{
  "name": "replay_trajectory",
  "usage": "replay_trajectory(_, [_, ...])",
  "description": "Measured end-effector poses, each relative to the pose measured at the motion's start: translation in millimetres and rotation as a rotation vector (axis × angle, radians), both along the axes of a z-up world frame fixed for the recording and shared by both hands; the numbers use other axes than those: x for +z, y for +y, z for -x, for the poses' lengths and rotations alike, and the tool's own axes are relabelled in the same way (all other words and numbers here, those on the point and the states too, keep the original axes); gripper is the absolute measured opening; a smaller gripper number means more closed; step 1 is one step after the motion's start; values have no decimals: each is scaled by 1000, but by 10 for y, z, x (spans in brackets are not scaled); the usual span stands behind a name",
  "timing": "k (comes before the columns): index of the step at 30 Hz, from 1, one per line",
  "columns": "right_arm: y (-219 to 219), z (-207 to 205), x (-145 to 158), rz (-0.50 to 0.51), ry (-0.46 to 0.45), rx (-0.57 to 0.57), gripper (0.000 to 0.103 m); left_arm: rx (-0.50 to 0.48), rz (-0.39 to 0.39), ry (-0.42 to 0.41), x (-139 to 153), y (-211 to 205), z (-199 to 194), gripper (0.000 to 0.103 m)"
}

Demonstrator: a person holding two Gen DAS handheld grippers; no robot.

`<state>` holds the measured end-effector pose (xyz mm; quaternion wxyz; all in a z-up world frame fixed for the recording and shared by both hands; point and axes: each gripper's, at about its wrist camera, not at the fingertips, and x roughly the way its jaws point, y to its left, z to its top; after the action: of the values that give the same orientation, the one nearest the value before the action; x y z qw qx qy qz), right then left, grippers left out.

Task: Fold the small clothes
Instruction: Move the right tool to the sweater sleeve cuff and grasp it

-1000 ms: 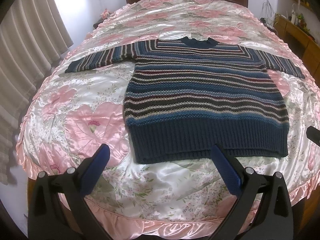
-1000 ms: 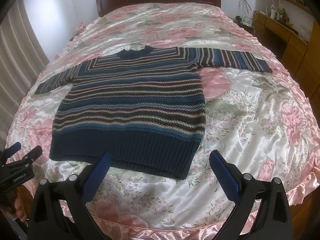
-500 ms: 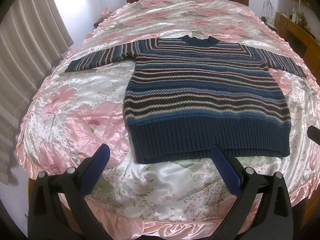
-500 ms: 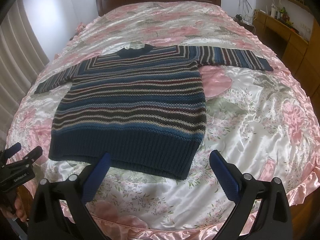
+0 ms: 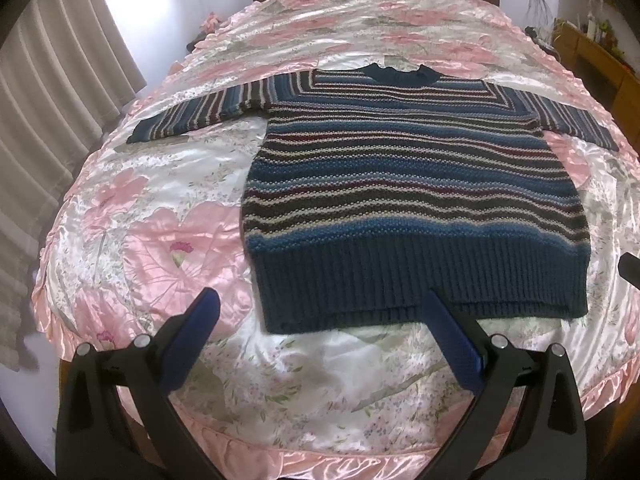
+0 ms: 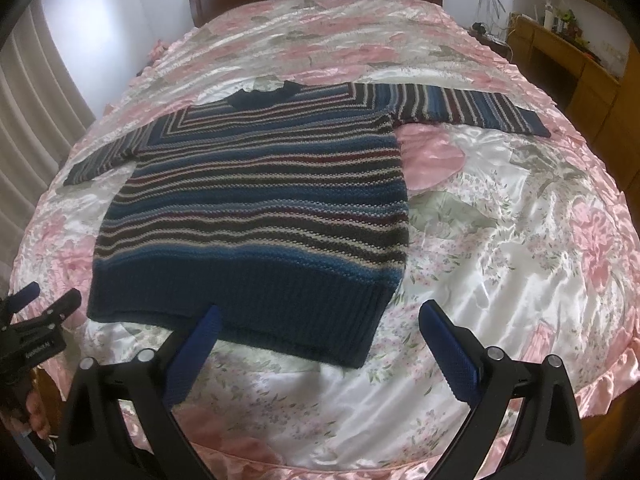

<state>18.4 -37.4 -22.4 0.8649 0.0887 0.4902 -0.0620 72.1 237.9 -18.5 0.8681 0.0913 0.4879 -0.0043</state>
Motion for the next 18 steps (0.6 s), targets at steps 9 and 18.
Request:
replay_trajectory(9, [-1051, -588, 65, 16, 12, -71, 99, -34, 5, -26, 9, -545, -610, 100])
replay_trajectory(18, [-2682, -1497, 91, 107, 22, -227, 99, -67, 77, -48, -13, -1611, -1645, 100])
